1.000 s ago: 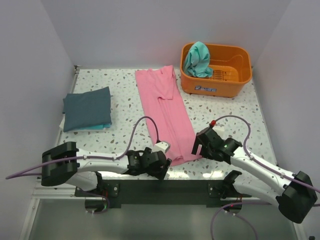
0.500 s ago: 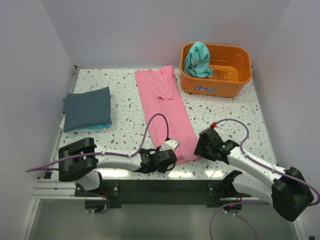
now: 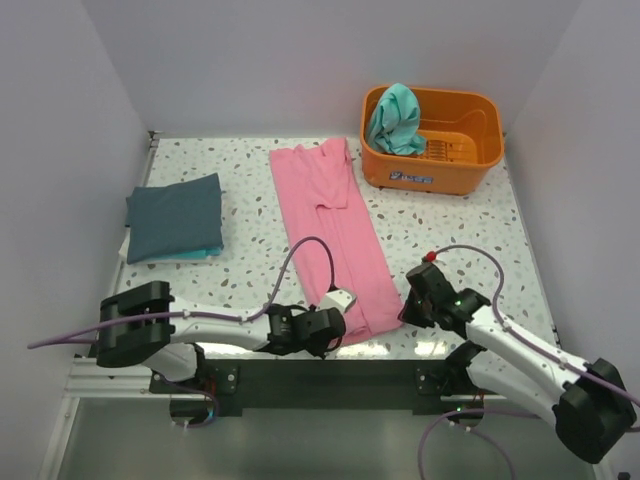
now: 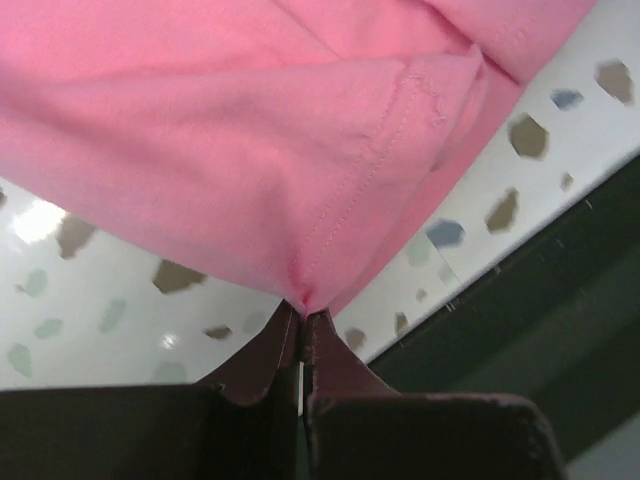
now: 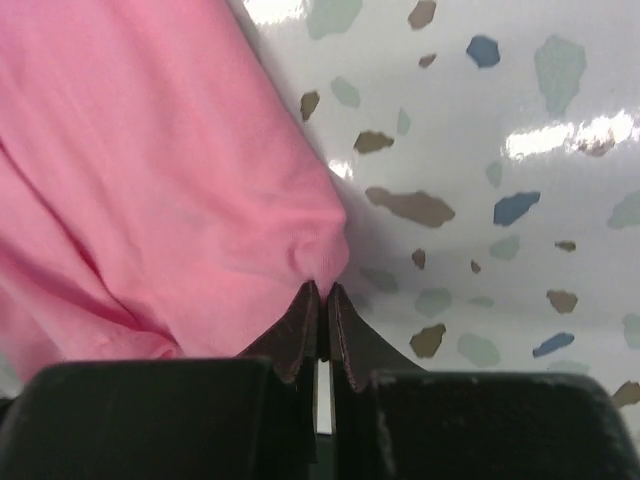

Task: Fold and stack the t-shirts
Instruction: Fold the tshirt

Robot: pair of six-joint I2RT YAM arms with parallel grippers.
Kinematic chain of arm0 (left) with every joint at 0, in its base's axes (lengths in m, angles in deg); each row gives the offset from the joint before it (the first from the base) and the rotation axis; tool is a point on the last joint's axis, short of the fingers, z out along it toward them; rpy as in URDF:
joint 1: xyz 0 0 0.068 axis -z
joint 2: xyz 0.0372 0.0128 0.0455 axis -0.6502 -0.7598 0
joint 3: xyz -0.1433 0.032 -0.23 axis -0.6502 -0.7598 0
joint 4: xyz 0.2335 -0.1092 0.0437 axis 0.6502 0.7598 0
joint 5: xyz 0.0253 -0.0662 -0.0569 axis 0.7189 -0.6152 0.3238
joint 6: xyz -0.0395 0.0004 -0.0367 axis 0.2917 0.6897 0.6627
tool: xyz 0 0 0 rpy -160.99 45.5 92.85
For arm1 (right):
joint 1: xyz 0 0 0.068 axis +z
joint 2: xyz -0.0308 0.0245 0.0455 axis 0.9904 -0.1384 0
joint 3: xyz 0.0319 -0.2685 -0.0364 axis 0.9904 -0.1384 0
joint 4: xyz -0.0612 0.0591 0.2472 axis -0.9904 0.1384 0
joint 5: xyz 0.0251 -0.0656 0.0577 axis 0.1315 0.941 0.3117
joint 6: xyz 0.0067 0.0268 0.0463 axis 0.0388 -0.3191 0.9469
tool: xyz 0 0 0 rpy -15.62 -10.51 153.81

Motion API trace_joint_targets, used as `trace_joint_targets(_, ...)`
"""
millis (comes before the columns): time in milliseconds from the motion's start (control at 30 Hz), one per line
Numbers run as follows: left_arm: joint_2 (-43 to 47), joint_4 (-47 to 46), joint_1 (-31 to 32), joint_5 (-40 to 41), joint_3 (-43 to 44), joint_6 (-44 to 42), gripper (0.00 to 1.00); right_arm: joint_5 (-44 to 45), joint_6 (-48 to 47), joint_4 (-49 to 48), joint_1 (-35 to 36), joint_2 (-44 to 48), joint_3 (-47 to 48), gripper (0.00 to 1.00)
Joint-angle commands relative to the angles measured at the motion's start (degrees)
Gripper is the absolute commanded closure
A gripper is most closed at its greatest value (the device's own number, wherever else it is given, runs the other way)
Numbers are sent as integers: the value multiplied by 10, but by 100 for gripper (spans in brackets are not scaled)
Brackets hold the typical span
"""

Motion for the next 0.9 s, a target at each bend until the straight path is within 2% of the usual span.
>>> trace_joint_targets(0, 62, 4, 34, -64, -25, 32, 100, -47, -18, 83, -1, 86, -2, 100)
trace_joint_targets(133, 91, 0, 37, -74, -30, 49, 100, -125, -74, 89, 0, 134, 1, 100)
trace_joint_targets(300, 103, 17, 33, -50, 1, 28, 100, -72, -84, 93, 0, 96, 44, 100)
trace_joint_targets(433, 103, 21, -30, -56, 10, 16, 100, -69, -103, -2, 0, 16, 99, 100)
trace_joint_targets(600, 121, 5, -95, -31, 15, -6, 100, -17, -129, -10, 0, -98, 211, 100)
trace_joint_targets(667, 125, -18, -133, -20, 17, -31, 100, 19, -136, -20, 0, -151, 260, 100)
trace_joint_targets(867, 102, -13, -243, -8, 52, -86, 100, 57, -168, -29, -3, -280, 382, 100)
